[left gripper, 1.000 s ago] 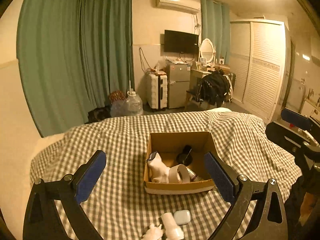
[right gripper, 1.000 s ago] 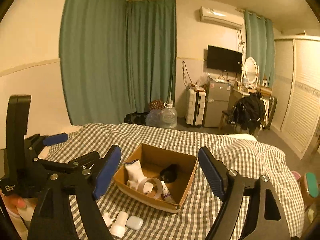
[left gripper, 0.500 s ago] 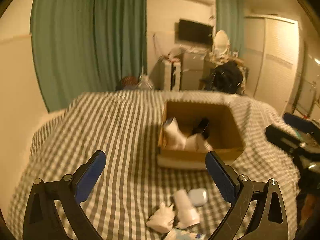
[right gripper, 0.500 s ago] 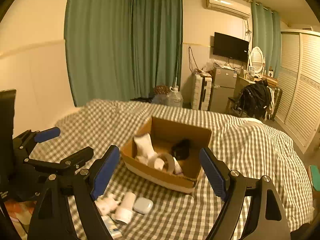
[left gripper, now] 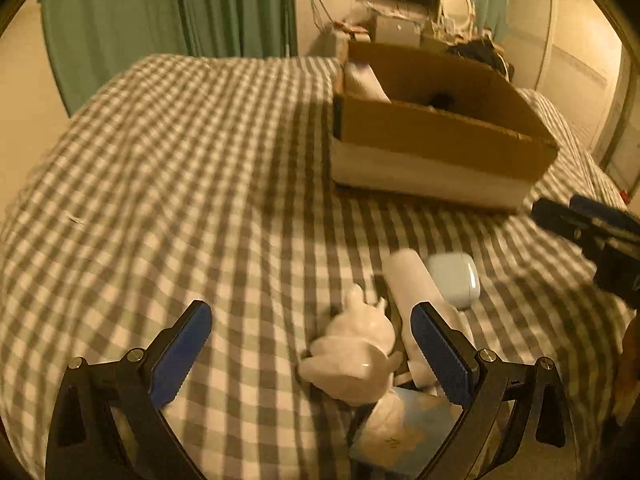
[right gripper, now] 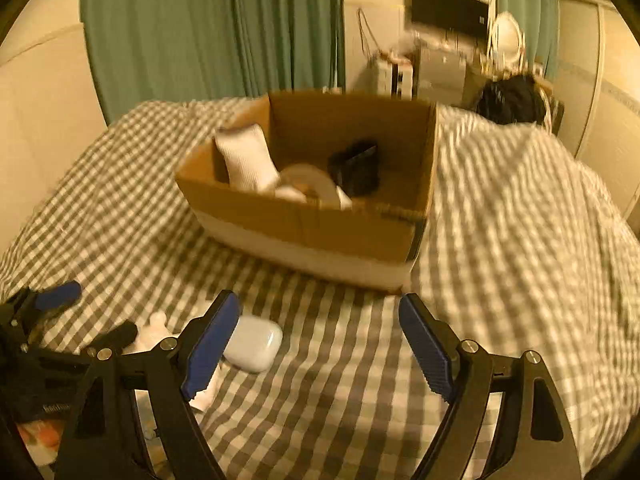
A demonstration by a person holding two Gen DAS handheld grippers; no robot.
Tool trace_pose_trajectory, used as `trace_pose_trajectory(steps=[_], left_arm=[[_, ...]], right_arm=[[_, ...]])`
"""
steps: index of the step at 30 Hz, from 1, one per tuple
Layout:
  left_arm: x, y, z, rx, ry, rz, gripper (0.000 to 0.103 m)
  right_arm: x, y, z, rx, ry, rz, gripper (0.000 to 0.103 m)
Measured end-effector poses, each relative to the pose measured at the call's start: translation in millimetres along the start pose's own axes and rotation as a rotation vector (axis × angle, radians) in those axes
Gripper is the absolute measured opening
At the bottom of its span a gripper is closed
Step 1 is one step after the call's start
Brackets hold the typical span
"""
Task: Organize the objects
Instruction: 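Withdraw both tools from the box back toward the remaining items, then grasp the white figurine with the left tool while the right tool grasps the white bottle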
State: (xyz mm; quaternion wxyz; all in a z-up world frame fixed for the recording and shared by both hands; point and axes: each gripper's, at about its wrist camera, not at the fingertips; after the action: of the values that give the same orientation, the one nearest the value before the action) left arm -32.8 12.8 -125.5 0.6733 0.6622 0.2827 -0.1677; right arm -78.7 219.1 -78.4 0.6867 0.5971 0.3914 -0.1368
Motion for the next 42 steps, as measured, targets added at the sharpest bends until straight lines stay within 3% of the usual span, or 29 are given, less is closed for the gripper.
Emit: trace_pose_trajectory(steps=[2, 5, 10, 12, 15, 22, 29, 40, 42], left_arm=[[3, -5, 0, 0.011, 0.001, 0.032, 0.1], [7, -14, -1, -0.011, 0.006, 0.078, 0.081], [15, -22, -16, 0.001, -0.07, 0.117, 0.072], [19, -28, -21, 0.007, -0.094, 0.146, 0.059], [20, -26, -19, 0.008, -0.08, 0.14, 0.059], [13, 2, -6, -0.025, -0.019, 0.017, 0.059], [0, 21, 8, -0.095, 0.002, -0.044, 0.059], [-4, 23, 33, -0.055, 0.066, -0.046, 0.059], [-4, 23, 34, -0.052, 0.07, -0.044, 0.059]], right_arm=[[0, 3, 1, 0.006, 0.005, -0.014, 0.082], [3, 6, 2, 0.011, 0.012, -0.029, 0.082], [5, 3, 2, 0.013, 0.005, -0.019, 0.082], [4, 3, 2, 0.014, 0.003, -0.016, 0.082], [5, 0, 2, 0.015, 0.0, -0.007, 0.082], [8, -7, 7, 0.012, 0.01, 0.019, 0.082], [14, -15, 28, -0.052, 0.039, 0.087, 0.082], [29, -41, 68, -0.165, 0.076, 0.215, 0.082], [32, -50, 74, -0.183, 0.078, 0.242, 0.075]])
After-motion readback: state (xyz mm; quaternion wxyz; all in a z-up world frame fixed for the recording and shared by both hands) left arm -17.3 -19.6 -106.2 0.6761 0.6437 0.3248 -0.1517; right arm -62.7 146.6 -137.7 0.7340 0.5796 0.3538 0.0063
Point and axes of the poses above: each gripper's, at about its wrist camera, not at the fingertips, and y roughly against the way its jaws point, z to its left, x to its underside, and after that the axes turned 6 degrees about y, right-handed
